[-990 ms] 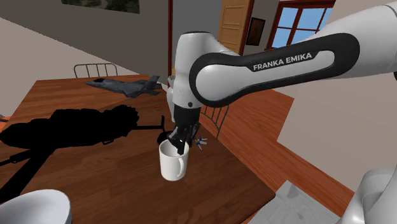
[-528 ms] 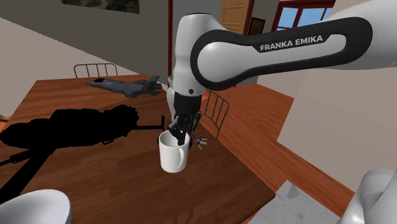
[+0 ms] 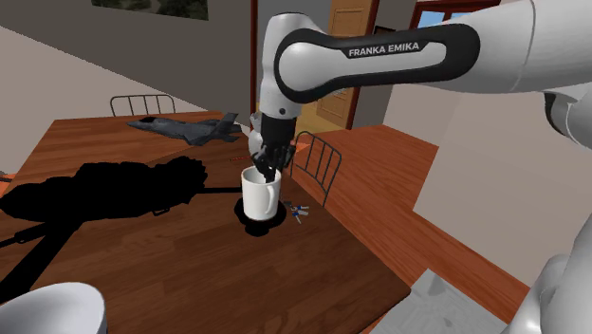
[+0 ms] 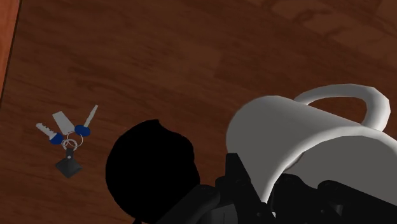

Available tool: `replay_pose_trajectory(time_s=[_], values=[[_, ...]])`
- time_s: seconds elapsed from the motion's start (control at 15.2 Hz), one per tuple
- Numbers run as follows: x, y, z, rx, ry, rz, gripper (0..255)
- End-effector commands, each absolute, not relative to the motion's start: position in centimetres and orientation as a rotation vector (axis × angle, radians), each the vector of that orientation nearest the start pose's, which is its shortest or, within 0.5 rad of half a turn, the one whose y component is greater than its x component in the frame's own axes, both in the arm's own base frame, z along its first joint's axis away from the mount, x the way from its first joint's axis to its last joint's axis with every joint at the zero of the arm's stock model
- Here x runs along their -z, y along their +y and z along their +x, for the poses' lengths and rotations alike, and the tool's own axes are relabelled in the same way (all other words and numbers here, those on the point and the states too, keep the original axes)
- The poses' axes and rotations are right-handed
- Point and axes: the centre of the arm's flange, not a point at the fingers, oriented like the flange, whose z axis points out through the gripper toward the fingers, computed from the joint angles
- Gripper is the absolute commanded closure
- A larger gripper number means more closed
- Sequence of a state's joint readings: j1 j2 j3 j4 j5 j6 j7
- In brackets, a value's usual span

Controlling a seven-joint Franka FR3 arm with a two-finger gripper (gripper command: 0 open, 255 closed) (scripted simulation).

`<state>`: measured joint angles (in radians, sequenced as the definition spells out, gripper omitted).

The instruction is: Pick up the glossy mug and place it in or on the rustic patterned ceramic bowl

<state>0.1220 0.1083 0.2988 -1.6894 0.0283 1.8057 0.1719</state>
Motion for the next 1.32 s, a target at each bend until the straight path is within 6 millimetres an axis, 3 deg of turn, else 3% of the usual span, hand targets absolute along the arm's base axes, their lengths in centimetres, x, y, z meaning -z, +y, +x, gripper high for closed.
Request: replay_pose_trajectory(time_s=[0.0, 0.46, 1.25], values=[[-53.1, 22.6, 56.7, -0.007, -0.371, -3.059, 255], [-54.1, 17.3, 64.9, -0.007, -0.371, -3.059, 255], [-47.8, 17.3, 64.9, -0.007, -0.371, -3.059, 255]])
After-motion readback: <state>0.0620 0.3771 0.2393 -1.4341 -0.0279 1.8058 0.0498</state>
